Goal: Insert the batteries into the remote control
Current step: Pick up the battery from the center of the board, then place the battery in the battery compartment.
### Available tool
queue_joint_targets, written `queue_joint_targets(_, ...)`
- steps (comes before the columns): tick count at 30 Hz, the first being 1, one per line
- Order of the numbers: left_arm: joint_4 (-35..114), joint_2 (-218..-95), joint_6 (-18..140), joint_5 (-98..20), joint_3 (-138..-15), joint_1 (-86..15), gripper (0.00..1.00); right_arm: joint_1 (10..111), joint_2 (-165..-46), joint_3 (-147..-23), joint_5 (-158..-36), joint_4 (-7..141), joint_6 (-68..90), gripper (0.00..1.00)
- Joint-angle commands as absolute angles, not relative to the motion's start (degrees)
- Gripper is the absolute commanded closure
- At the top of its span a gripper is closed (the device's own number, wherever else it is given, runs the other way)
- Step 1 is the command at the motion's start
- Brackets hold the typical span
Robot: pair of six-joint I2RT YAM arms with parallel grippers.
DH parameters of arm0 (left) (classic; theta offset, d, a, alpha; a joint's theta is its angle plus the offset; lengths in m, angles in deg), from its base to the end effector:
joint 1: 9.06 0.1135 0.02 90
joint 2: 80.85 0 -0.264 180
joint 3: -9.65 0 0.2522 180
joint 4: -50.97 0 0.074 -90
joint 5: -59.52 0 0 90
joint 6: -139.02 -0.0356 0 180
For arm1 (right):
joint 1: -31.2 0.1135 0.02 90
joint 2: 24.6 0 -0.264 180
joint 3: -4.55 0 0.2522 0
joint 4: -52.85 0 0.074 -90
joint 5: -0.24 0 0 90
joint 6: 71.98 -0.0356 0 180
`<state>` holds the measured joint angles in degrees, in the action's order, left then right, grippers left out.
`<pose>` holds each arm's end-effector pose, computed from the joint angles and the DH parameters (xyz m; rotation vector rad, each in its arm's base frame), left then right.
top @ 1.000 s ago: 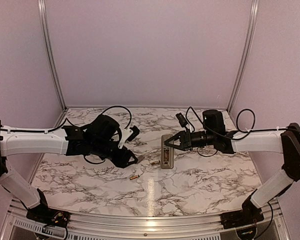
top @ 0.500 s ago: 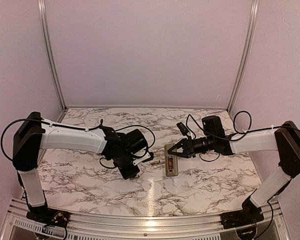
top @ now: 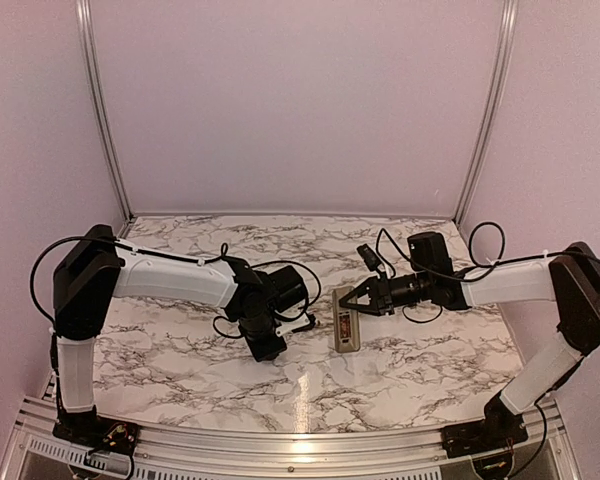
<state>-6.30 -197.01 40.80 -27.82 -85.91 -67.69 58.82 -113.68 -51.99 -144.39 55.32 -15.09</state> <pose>0.2073 -0.3368 0.1546 1.6077 2.4490 -0.0710 0.2575 0.1675 0.1875 -0.5000 2.2932 1.6064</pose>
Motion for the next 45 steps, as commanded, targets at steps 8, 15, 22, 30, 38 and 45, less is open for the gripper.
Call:
queue_joint_targets(8, -4.87, -195.12, 34.37, -33.20, -83.00, -67.77, 0.94, 57.75, -114.13, -52.36, -148.10, 59.99, -11.02, 1.00)
queue_joint_targets(15, 6.37, -176.42, 28.09, -32.54, -71.60, -68.49, 0.98, 59.78, -116.71, -54.93, -150.59, 63.97, -10.02, 1.00)
queue_joint_targets(22, 19.08, -160.63, 12.40, -37.11, -62.27, -72.08, 0.97, 68.81, -122.93, -61.41, -152.69, 71.27, -9.27, 1.00)
queue_joint_targets(30, 19.31, -160.37, 4.11, -36.62, -62.00, -80.88, 0.97, 74.39, -127.46, -65.20, -158.90, 71.02, -14.20, 1.00)
queue_joint_targets(38, 19.25, -160.32, 2.52, -39.62, -62.03, -84.79, 0.96, 78.73, -132.78, -71.59, -160.47, 78.00, -10.93, 1.00)
queue_joint_targets(45, 19.00, -163.25, 1.65, -40.98, -62.55, -85.52, 0.95, 80.67, -134.73, -73.55, -161.16, 76.49, -12.29, 1.00)
